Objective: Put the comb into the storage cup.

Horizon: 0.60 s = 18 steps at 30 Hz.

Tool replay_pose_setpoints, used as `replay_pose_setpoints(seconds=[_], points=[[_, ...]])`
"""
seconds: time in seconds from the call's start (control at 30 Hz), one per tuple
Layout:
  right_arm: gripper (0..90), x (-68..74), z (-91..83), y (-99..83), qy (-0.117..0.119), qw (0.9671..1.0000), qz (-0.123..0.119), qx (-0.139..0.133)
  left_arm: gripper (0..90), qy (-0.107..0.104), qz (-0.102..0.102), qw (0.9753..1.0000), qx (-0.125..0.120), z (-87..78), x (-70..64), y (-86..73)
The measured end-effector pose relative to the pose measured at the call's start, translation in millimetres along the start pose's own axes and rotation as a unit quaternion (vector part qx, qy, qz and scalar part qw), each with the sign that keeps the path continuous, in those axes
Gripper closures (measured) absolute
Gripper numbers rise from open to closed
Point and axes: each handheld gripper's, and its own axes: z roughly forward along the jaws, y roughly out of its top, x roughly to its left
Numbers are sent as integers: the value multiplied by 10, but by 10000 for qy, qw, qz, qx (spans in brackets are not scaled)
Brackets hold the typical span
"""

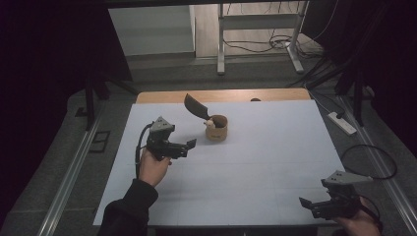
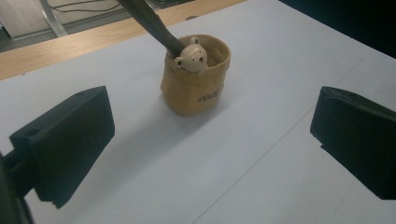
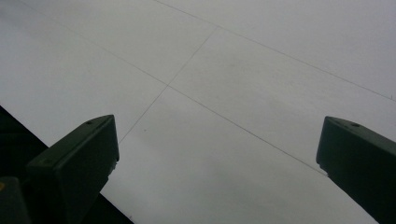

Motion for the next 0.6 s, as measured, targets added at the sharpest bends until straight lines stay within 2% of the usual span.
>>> replay_pose_setpoints(seconds=[0.13, 0.27, 0.6], points=[[0, 2, -2, 1, -9, 10000, -12, 3, 0, 82, 13, 10000, 15, -36, -23, -36], [0, 2, -3, 0, -17, 10000, 2, -12, 0, 67, -21, 10000, 37, -70, -48, -59], [0, 4, -4, -1, -18, 10000, -6, -12, 0, 86, 42, 9999, 115, -149, -119, -123]])
